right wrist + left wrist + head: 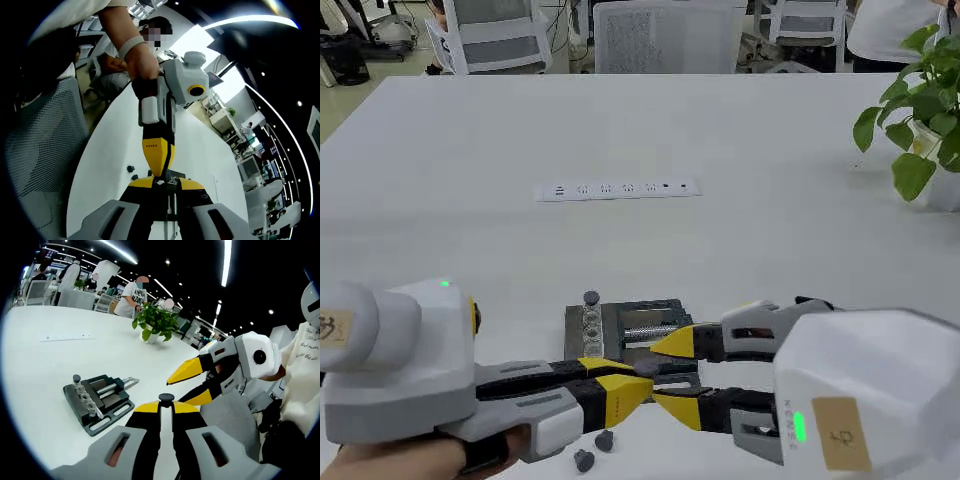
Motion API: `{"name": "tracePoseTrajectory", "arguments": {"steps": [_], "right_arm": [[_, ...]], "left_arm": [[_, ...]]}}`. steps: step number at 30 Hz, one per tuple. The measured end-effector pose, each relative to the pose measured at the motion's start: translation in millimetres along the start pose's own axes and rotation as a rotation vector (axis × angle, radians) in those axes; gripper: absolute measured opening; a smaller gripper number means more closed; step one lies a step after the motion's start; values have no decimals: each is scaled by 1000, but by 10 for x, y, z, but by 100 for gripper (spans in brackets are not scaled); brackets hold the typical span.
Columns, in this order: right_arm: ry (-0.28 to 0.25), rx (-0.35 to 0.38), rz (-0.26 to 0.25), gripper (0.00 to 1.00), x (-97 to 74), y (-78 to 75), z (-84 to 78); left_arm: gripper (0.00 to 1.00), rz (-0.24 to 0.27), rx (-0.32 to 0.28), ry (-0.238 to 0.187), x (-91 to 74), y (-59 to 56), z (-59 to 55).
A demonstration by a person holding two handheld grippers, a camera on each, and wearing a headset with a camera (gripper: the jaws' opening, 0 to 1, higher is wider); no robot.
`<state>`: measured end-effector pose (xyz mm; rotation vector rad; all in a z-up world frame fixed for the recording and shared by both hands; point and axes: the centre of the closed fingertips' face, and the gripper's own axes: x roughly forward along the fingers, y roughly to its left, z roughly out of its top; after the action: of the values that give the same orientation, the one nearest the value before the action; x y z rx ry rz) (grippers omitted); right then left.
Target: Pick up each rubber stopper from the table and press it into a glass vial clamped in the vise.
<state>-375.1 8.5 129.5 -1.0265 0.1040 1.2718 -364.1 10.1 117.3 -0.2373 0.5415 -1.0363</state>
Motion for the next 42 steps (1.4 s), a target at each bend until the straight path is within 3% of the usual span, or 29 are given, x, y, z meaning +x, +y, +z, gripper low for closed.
{"name": "tracePoseTrajectory", "arguments": {"steps": [5, 9, 13, 16, 20, 32, 42], "right_arm": [[-62, 182, 128, 10, -79, 74, 57], [-51, 235, 188, 12, -107, 62, 4], [-24, 283, 283, 14, -104, 182, -52], [14, 234, 341, 15, -85, 290, -117], [16, 223, 367, 14, -17, 341, -109], [37, 167, 431, 11, 99, 433, -105], [39, 141, 440, 9, 106, 440, -107]], "left_arm": [[4, 25, 180, 80, 29, -31, -78], [4, 16, 280, 133, 58, -73, -155], [4, 11, 317, 158, 86, -111, -211], [4, 6, 367, 192, 97, -132, -269], [4, -8, 421, 231, 110, -164, -330], [4, -26, 469, 254, 84, -153, -367], [4, -69, 489, 260, 67, -168, -358]]}}
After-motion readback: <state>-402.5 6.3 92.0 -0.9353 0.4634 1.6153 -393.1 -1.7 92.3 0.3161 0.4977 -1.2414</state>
